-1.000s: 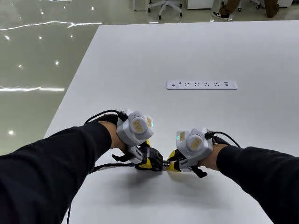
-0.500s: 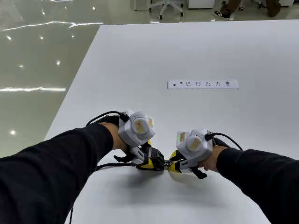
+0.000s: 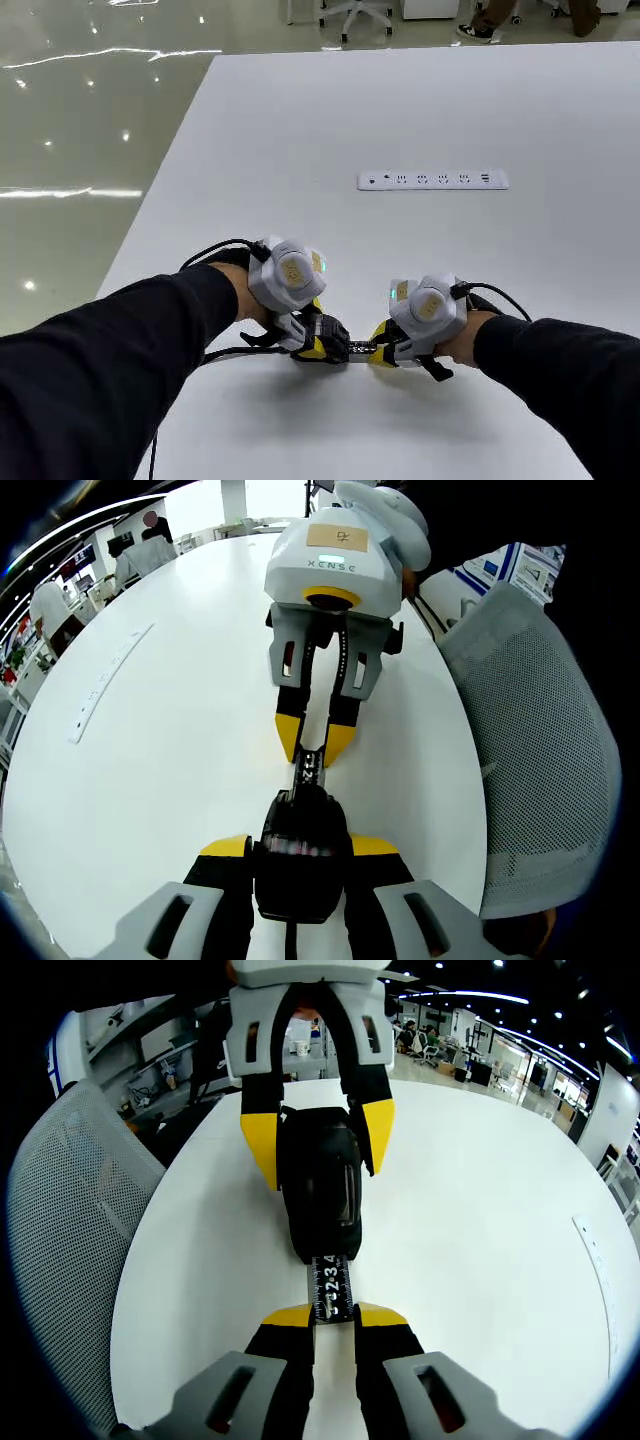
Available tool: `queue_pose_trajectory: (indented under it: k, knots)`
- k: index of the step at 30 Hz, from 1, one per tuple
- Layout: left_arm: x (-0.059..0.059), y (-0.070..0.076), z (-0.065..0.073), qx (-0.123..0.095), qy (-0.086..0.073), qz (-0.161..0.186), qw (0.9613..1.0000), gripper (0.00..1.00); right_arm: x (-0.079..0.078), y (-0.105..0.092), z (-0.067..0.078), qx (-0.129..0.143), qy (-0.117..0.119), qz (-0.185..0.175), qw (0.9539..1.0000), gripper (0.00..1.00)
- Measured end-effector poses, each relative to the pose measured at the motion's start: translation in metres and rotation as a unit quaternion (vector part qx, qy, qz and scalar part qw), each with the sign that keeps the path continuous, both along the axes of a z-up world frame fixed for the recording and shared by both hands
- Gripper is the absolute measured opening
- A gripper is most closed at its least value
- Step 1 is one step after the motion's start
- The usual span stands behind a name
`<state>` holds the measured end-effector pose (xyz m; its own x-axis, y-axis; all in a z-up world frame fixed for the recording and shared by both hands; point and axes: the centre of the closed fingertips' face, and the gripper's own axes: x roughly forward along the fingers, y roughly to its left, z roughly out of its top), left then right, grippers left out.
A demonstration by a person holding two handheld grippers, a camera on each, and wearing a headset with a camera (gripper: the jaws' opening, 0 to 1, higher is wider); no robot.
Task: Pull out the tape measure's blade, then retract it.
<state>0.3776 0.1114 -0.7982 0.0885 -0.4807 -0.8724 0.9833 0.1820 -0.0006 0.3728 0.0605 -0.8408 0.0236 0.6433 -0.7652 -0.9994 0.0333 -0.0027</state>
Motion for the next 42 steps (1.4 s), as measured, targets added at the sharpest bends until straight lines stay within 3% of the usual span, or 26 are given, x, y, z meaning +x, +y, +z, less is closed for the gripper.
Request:
queue_pose_trajectory:
  k: [17,27,31,42]
  knots:
    - [-0.002,-0.001,-0.001,0.004,0.005,0.003,1.0,0.32,0.003,-0.03,0.001,-0.007,0.0,-0.011,0.9999,0.1]
    - [-0.003,-0.001,-0.003,0.003,0.0,0.009,1.0,0.33,0.003,-0.044,0.0,-0.012,0.004,-0.019,0.9997,0.1]
    - [-0.003,0.0,-0.003,-0.004,-0.013,0.006,0.9999,0.32,0.005,-0.051,0.0,-0.016,0.004,-0.021,0.9996,0.1]
    - [-0.001,-0.001,-0.004,0.0,-0.027,-0.004,0.9996,0.32,0.006,-0.066,0.0,-0.025,0.006,-0.026,0.9993,0.1]
